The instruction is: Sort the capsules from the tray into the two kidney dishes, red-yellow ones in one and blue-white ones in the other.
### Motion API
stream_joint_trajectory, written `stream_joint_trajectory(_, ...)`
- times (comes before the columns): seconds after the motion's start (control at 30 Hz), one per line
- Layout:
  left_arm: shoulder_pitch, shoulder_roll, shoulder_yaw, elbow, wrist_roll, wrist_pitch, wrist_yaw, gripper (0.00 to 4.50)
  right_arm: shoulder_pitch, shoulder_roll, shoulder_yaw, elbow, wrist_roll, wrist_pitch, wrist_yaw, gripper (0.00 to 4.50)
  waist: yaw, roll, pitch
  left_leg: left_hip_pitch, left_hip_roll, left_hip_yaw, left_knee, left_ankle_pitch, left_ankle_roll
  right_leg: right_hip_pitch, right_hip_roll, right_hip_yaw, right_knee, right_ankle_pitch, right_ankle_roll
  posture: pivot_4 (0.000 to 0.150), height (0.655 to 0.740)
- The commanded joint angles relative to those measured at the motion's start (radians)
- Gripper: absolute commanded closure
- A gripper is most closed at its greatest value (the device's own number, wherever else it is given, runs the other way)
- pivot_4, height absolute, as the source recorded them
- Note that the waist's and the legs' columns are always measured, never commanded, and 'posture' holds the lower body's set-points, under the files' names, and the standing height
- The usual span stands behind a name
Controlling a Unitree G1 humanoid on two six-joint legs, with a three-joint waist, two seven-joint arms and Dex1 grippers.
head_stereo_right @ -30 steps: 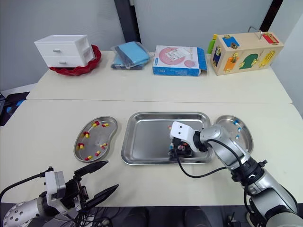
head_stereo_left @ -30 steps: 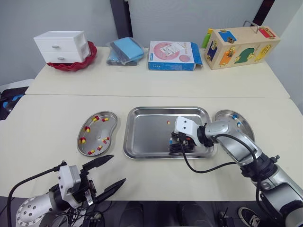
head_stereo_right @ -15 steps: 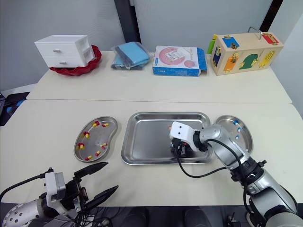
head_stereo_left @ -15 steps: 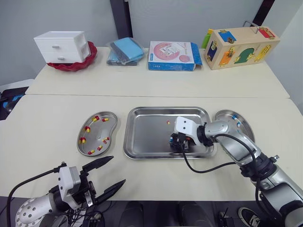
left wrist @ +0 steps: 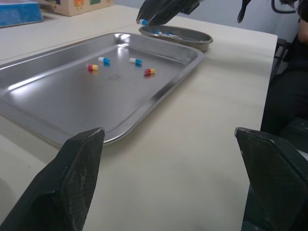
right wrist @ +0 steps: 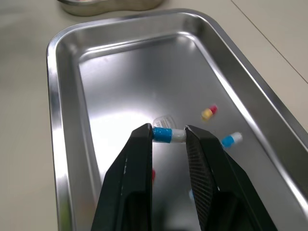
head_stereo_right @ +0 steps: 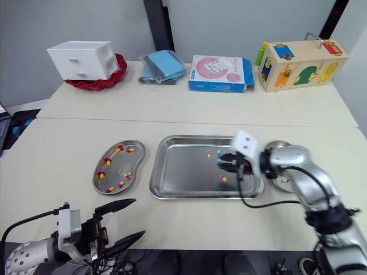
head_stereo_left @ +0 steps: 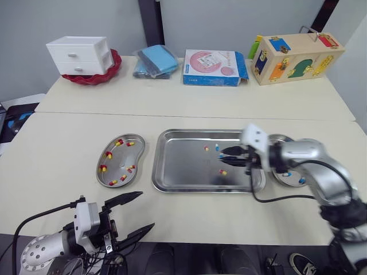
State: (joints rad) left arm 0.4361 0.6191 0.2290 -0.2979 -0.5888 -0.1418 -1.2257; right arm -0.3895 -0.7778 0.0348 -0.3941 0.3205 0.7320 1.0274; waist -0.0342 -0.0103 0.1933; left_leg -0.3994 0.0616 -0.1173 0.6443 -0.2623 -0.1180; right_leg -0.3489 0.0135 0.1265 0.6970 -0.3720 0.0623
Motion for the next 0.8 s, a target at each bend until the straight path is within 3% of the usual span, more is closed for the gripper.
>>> stream_joint_trajectory(0.03, -0.019, 0.009, -0.021, -0.001, -0.003, -0.013, -0.038, 0.0, 0.116, -0.093, -0.222, -0.046, 0.073, 0.023, 0.019, 3.61, 0.002, 0.0, 0.0, 0.0, 0.0, 0.0, 0.0, 0.0, 0.0, 0.0, 0.0, 0.0, 0.0, 0.0, 0.0, 0.15, 0.74)
stream_joint_trajectory(0.23, -0.06, -0.009, -0.059, 0.038, 0.013, -0.023, -0.056, 0.0, 0.294, -0.171, -0.425, 0.053, 0.055, -0.032, -0.002, 3.61, -0.003, 0.0, 0.0, 0.001, 0.0, 0.002, 0.0, 0.0, 0.0, 0.001, 0.0, 0.002, 0.0, 0.0, 0.0, 0.15, 0.74)
stream_joint_trajectory(0.73, -0.101, -0.014, -0.062, 0.096, 0.017, -0.039, -0.077, 0.0, 0.351, -0.169, -0.387, 0.235, 0.008, -0.14, -0.07, 3.61, -0.015, 0.001, 0.0, 0.005, 0.0, 0.003, 0.0, 0.0, 0.0, 0.005, 0.0, 0.003, 0.0, 0.0, 0.0, 0.15, 0.74)
stream_joint_trajectory(0.8, -0.096, -0.011, -0.059, 0.092, 0.013, -0.039, -0.079, 0.0, 0.35, -0.172, -0.384, 0.241, 0.013, -0.144, -0.069, 3.04, -0.016, 0.001, 0.0, 0.005, 0.0, 0.003, 0.0, 0.0, 0.0, 0.005, 0.0, 0.003, 0.0, 0.0, 0.0, 0.15, 0.74)
